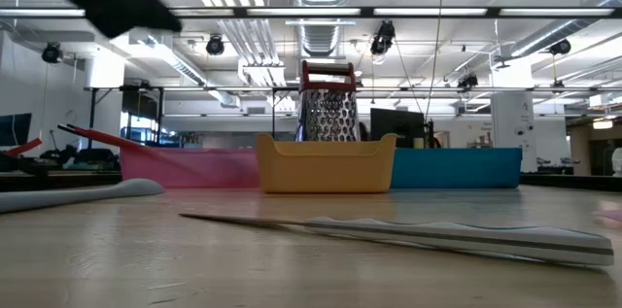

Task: Pick & Place Kitchen Items
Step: Put the light blue serving spoon into the red bin

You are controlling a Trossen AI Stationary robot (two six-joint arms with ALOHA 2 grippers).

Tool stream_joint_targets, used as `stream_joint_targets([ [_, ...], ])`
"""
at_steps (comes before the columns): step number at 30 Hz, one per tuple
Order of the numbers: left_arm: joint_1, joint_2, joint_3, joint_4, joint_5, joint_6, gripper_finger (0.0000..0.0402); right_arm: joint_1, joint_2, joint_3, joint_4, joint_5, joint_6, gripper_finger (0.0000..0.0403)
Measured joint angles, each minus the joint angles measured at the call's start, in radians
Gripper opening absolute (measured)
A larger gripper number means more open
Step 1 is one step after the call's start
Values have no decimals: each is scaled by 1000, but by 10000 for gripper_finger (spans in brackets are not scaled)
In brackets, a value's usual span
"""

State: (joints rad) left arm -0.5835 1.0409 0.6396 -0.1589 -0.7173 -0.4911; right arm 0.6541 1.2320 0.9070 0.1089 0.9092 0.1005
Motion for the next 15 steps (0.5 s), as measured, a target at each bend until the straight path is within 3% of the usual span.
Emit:
stream_joint_targets([
  [3,1,2,13,-194,12,-169,64,0,0,0,0,0,-3,58],
  [7,2,4,22,-332,81,-348,113,0,0,0,0,0,1,72],
  [11,2,4,34,-461,237,-571,180,0,0,0,0,0,-4,88],
  [15,2,5,17,-486,371,-736,234,0,0,0,0,0,1,102],
])
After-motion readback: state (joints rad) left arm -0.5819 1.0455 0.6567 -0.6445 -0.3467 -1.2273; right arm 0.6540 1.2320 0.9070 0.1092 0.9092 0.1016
